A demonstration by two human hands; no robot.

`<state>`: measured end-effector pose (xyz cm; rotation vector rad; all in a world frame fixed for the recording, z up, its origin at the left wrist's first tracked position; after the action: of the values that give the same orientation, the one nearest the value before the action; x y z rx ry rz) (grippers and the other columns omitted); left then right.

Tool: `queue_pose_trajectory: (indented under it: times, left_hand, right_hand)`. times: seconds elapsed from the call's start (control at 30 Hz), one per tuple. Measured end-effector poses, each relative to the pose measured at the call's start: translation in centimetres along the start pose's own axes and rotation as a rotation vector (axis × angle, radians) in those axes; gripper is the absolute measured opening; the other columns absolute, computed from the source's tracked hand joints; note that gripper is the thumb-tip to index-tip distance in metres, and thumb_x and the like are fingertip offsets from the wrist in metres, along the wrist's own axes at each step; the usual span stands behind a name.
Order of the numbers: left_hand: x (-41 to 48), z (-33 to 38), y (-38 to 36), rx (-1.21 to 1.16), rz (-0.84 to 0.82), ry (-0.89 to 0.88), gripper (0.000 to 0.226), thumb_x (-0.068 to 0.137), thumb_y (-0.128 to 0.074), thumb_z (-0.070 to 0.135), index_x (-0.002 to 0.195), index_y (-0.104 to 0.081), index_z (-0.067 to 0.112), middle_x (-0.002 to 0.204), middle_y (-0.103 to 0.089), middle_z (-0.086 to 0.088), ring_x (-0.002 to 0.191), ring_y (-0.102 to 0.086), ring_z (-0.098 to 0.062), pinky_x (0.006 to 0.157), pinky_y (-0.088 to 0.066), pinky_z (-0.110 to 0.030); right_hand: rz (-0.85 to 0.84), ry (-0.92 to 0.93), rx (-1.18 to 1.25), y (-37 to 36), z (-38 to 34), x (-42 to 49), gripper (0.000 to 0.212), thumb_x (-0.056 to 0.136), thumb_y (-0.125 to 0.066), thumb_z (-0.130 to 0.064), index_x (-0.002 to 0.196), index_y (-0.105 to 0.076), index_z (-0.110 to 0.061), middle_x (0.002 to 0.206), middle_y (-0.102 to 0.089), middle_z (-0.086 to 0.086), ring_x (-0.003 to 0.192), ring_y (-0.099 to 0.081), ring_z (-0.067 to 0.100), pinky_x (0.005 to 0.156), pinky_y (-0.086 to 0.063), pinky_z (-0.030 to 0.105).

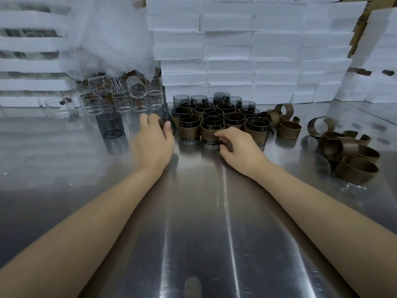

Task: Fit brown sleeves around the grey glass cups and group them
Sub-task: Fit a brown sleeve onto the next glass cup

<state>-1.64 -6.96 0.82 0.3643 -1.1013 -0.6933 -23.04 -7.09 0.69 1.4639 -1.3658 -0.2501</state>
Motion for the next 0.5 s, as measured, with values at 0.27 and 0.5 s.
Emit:
queue_pose_trajectory:
  times: [0.27, 0.5]
  left_hand:
    - [-2.1, 3.8, 0.9, -0.233, -0.082, -0.61, 0.03, 0.089, -0.049, 0.035, 0.088, -0.053, 0.005, 0.105, -0.047, -0.01, 0.059, -0.049, -0.02, 0.045, -0.04, -0.03]
    - [-2.7, 4.4, 0.3, -0.544, -0.227, -0.534, 0.044, 0.091, -0.062, 0.035, 0.122, -0.05, 0.007, 0.135, -0.028, 0.001, 0.094, -0.053, -0.013, 0.082, -0.051, -0.03]
  right_hand:
    - [-0.056, -0.009, 0.424, 0.2, -0.7, -0.3, 0.08, 0.08, -0.077, -0.022, 0.147, -0.033, -0.021, 0.128, -0.054, -0.01, 0.114, -0.054, -0.004, 0.092, -0.044, 0.011]
    - [0.125, 0.011, 0.478, 0.7, -0.6, -0.3, 0.063, 0.072, -0.083, -0.014, 0.122, -0.047, -0.027, 0.109, -0.06, -0.018, 0.1, -0.057, -0.011, 0.084, -0.041, 0.006]
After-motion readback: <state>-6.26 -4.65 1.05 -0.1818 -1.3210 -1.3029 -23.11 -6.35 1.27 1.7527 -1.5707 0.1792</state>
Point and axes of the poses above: each hand's wrist, its own x-axis towards the middle knuckle, its own y-axis out of the back of the hand, z = x × y, the point moved 1 cm from there along x, towards the middle knuckle
